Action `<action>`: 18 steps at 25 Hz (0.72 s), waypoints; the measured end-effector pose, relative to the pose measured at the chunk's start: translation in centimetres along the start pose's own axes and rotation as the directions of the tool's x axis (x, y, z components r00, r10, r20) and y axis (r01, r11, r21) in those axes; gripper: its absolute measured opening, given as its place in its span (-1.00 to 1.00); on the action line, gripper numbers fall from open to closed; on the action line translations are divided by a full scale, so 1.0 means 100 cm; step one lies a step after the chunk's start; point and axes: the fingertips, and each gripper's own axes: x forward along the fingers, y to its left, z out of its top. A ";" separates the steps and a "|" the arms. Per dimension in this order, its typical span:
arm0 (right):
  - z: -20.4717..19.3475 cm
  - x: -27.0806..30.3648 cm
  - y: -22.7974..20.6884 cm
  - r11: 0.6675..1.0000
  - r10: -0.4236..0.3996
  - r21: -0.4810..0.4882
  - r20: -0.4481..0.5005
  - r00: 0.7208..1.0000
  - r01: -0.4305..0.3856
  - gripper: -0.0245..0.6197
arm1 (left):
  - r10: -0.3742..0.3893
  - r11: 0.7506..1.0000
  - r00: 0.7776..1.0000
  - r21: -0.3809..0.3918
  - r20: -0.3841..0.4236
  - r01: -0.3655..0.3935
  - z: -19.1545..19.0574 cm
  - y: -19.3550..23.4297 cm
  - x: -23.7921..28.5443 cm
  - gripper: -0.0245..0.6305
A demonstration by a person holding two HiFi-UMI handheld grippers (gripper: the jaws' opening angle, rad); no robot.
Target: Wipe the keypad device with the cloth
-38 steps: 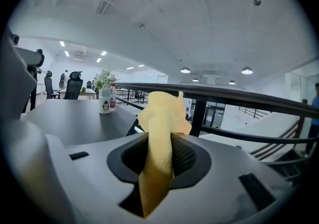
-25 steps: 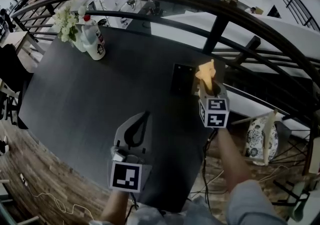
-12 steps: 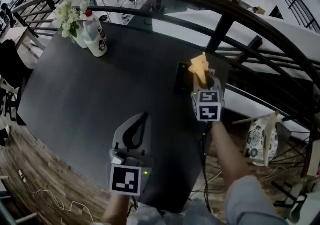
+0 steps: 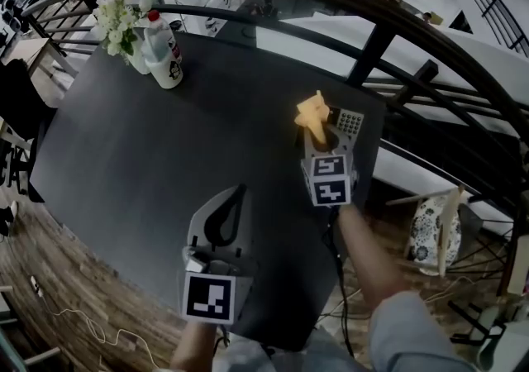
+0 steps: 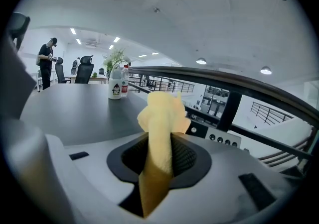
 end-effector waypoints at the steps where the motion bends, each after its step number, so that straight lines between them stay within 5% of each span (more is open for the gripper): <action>1: -0.002 0.001 0.005 1.000 0.007 -0.002 -0.004 1.000 -0.007 -0.60 | 0.002 1.000 1.000 -0.002 0.002 -0.002 0.000 0.000 0.000 -0.91; 13: -0.026 -0.001 0.048 0.993 0.120 0.000 -0.033 0.992 -0.120 -0.60 | 0.003 1.000 1.000 -0.008 0.007 -0.003 0.000 0.004 -0.001 -0.91; 18: -0.026 -0.003 0.041 0.995 0.099 0.005 -0.021 0.995 -0.099 -0.60 | -0.005 1.000 1.000 -0.006 0.005 0.005 0.001 0.000 0.000 -0.91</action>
